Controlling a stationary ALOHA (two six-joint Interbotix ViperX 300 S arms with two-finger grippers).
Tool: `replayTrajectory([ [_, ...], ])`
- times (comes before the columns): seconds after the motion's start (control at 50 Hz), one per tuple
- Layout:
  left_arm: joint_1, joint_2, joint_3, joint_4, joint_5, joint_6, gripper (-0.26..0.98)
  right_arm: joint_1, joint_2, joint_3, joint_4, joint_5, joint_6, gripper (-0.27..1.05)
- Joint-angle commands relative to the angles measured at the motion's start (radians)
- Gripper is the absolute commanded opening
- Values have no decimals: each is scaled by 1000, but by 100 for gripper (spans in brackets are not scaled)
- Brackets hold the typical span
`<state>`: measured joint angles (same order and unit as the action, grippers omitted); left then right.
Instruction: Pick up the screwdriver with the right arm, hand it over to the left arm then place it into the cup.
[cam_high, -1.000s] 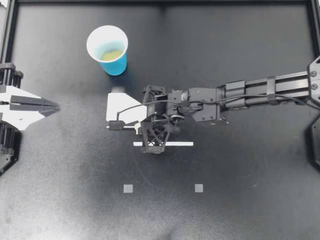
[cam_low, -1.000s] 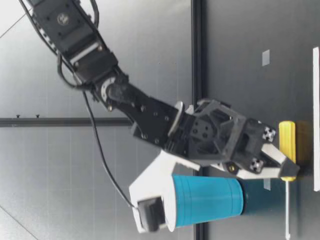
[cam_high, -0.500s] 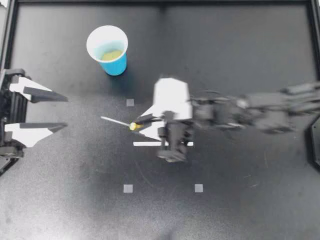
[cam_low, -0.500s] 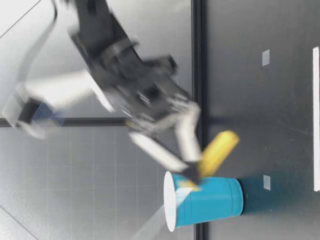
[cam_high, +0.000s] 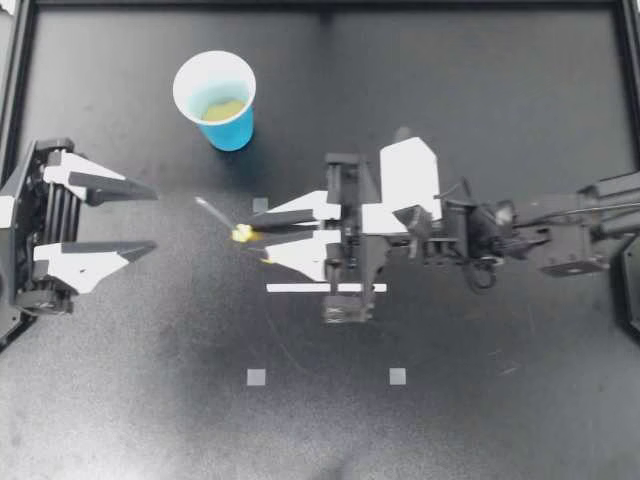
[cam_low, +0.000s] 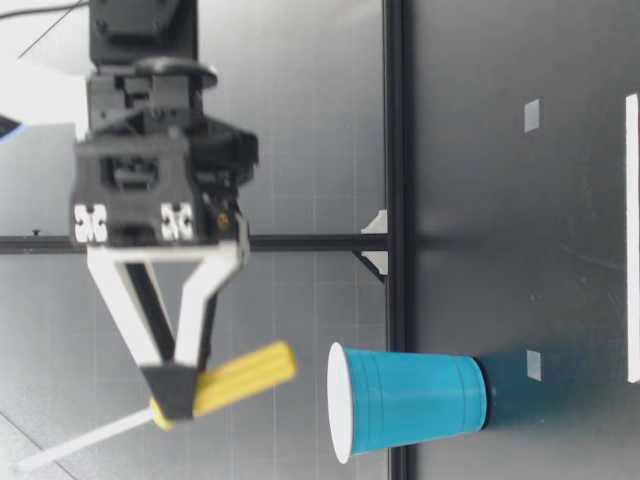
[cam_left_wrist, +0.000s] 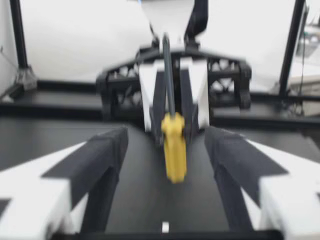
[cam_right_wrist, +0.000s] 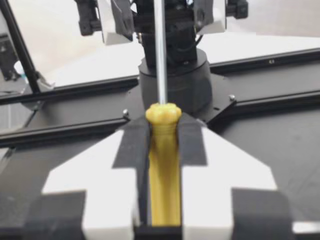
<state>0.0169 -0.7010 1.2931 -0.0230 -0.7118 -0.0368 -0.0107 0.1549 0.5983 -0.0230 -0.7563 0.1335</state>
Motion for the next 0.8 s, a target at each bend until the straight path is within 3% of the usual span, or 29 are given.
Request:
replayTrajectory([
  [0.0,3,21,-35,-2,-41,0,64,5,-2,-40,0,-11,-2,-4],
  [0.58,2,222,-143,8,-138,-31,62,5,9,-64,0,28,-11,-4],
  [0.68,2,227,-155,17,-140,-34,56,5,9,-66,0,31,-11,-4],
  [0.78,-5,227,-166,25,-140,-43,43,5,9,-64,0,32,-11,-4],
])
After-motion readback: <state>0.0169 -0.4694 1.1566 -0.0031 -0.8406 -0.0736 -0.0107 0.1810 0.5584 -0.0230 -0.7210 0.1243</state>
